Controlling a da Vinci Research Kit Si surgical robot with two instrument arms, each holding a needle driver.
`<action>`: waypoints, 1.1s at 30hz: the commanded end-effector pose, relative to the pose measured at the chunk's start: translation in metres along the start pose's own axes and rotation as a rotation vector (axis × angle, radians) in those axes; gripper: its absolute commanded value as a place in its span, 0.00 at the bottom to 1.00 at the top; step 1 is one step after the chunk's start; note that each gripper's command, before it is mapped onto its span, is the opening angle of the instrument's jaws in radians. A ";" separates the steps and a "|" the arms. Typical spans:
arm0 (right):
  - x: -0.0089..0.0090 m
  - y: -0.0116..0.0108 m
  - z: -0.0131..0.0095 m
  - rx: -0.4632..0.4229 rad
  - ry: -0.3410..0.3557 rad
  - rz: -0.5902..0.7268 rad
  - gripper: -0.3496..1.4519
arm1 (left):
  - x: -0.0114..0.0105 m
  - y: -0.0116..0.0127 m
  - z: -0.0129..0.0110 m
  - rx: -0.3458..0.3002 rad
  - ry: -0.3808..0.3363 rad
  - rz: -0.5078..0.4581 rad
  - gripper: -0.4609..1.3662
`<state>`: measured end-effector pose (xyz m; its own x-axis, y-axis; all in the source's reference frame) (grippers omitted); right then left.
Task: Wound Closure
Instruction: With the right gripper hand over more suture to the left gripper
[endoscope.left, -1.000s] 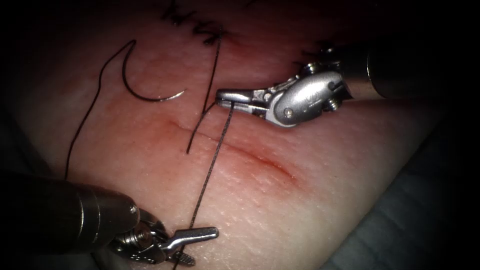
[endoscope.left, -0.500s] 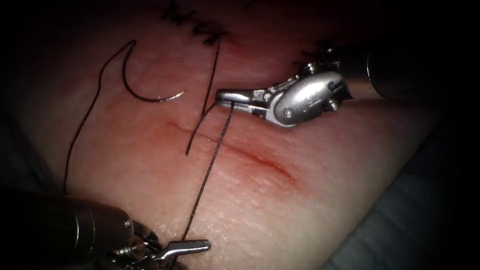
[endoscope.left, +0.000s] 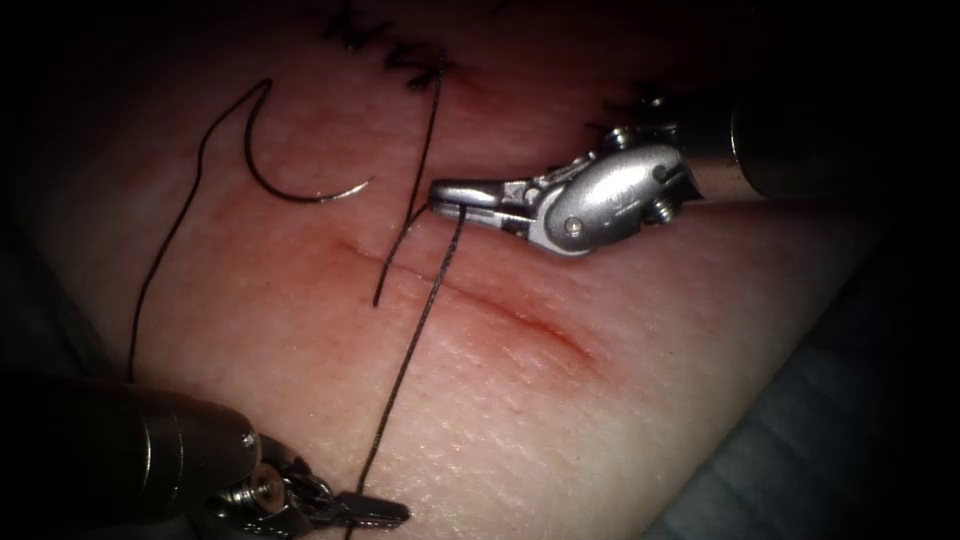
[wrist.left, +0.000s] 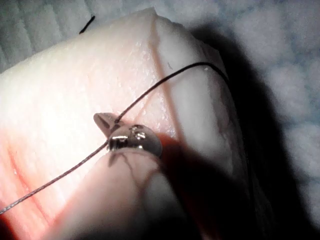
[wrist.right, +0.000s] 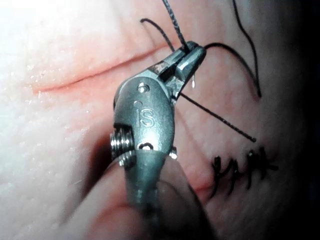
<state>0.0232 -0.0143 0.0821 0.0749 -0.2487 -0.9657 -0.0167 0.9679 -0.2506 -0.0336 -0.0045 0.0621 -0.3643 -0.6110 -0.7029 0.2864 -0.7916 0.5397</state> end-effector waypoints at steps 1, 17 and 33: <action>0.0000 -0.0001 0.0000 -0.001 0.001 0.005 0.00 | -0.0001 -0.0001 -0.0002 0.009 0.000 -0.024 0.06; 0.0019 -0.0015 0.0005 -0.010 0.000 0.060 0.00 | -0.0035 -0.0036 -0.0090 0.189 -0.065 -0.163 0.06; 0.0048 -0.0036 0.0015 -0.003 -0.022 0.178 0.30 | -0.0068 -0.0058 -0.0154 0.299 -0.118 -0.240 0.06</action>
<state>0.0251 -0.0188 0.0782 0.0938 -0.0681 -0.9933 -0.0330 0.9969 -0.0715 -0.0190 0.0045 0.0566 -0.4936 -0.3908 -0.7770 -0.0883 -0.8663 0.4917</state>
